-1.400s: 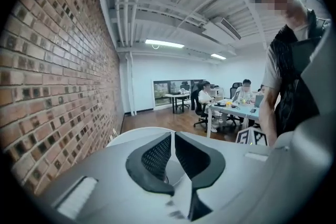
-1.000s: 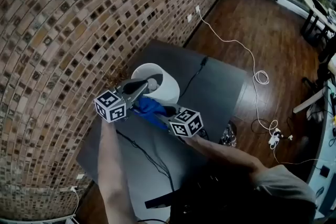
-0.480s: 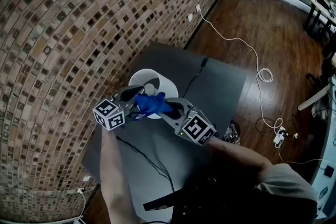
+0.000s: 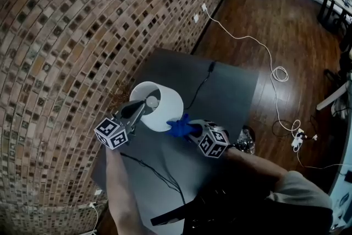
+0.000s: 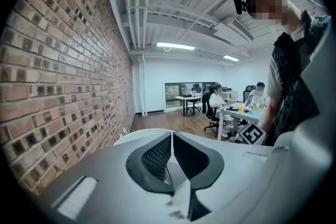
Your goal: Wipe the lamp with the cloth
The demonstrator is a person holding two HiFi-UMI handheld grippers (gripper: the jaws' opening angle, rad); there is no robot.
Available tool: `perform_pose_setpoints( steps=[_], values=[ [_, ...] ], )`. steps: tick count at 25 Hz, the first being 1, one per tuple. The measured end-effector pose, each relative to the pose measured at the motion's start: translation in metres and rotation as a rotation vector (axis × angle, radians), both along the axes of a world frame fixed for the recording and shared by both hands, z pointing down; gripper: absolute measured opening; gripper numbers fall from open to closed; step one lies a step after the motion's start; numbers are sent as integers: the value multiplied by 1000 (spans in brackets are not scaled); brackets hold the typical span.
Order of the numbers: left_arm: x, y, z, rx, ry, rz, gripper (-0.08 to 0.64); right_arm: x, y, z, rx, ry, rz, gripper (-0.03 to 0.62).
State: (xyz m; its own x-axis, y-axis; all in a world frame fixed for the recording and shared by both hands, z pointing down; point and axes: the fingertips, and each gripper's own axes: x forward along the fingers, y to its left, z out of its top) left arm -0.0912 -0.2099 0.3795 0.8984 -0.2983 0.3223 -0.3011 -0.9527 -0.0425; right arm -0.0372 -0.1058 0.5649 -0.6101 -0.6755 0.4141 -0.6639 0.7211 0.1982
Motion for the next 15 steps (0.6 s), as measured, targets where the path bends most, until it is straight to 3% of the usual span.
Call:
perform_pose_setpoints(
  steps=[2,4,6,8,11,15],
  values=[
    [-1,-1,-1,2,5,-6,9,15,-7,-63,75,-192,27,104],
    [-1,-3,-2,0,13,-17,8,25,-17,-139,226,-346,34,104],
    [-1,-4,-3,-2,14,-26,8,24,-26,-184,349,-386,26,104],
    [-1,-4,-2,-4,2,-30,8,11,-37,-178,381,-342,14,104],
    [-2,-2,-1,-5,-17,-35,9,-4,-41,-101,253,-253,1,104],
    [-1,-1,0,9,-33,-40,9,18,-26,18,-76,-231,81,104]
  ],
)
